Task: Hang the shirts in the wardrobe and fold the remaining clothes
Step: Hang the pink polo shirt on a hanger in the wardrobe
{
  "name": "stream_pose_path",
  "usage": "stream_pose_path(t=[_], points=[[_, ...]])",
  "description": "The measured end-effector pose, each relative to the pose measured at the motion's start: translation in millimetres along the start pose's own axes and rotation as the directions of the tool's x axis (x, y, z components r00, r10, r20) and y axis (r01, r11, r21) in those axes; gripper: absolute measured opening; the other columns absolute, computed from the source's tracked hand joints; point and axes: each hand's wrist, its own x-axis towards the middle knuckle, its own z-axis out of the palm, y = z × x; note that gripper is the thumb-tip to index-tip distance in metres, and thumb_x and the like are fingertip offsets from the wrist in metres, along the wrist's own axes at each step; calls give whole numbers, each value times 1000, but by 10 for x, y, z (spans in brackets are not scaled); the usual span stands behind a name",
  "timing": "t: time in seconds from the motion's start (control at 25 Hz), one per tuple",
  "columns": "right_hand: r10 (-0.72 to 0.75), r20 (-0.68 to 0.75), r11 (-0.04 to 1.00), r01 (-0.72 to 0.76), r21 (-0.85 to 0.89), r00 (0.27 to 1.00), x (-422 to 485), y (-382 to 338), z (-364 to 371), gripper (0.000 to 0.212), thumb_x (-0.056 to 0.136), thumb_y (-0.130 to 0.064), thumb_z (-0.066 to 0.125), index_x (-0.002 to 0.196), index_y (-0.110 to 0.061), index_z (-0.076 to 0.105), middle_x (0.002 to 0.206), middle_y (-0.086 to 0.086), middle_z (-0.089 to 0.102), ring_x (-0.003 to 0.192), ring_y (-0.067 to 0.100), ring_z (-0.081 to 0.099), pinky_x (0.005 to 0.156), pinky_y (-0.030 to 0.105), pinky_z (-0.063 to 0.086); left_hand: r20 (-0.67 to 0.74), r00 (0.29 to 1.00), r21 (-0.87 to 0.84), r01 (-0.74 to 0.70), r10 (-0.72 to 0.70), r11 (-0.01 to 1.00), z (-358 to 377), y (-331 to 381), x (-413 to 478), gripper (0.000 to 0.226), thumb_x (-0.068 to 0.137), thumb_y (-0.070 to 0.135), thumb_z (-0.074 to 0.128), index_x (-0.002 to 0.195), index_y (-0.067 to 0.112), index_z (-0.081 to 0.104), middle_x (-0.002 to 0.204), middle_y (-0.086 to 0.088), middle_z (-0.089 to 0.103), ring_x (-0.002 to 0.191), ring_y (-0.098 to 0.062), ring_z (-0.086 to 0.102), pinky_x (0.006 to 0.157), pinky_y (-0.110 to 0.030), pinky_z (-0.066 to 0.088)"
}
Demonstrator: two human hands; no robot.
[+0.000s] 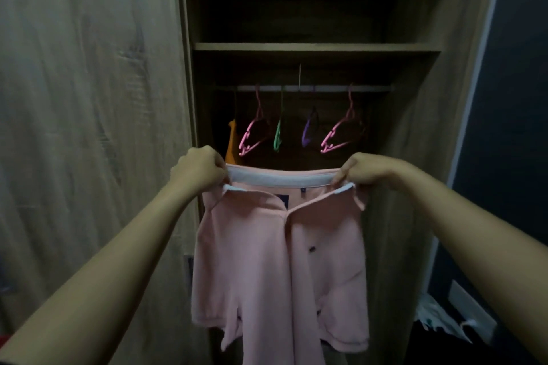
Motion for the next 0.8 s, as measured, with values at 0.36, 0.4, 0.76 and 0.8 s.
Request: stream_pose_path(t=[0.36, 0.4, 0.76, 0.8], points=[[-127, -15, 990, 127, 60, 992, 468, -377, -366, 22, 75, -3, 56, 89, 9, 69, 57, 11, 59, 48, 20, 54, 45, 22, 38, -68, 996, -120, -73, 65, 990, 288, 554, 992, 30, 86, 34, 58, 111, 17, 62, 97, -6, 66, 84, -22, 65, 74, -35, 55], [-142, -26, 989, 143, 46, 990, 520, -398, -423, 24, 75, -3, 55, 91, 6, 70, 64, 13, 61, 57, 23, 56, 49, 25, 41, -77, 994, -116, -90, 81, 989, 355, 617, 1156, 35, 86, 31, 58, 117, 14, 58, 102, -8, 65, 86, -23, 65, 75, -36, 56], [-234, -102, 953, 207, -220, 967, 692, -294, -763, 28, 76, -8, 56, 99, -10, 71, 97, 13, 70, 82, 22, 67, 70, 36, 55, 5, 991, 22, 137, -137, 990, 1006, 774, 2078, 60, 90, 25, 58, 139, 9, 28, 126, -19, 52, 114, -34, 52, 83, -41, 45], [-233, -124, 954, 202, -223, 965, 748, -253, -783, 28, 75, -7, 57, 99, -10, 72, 98, 12, 69, 84, 23, 67, 73, 37, 56, 11, 983, 12, 181, -181, 983, 1068, 820, 2141, 59, 90, 24, 58, 139, 11, 28, 125, -17, 53, 113, -33, 52, 81, -41, 45]])
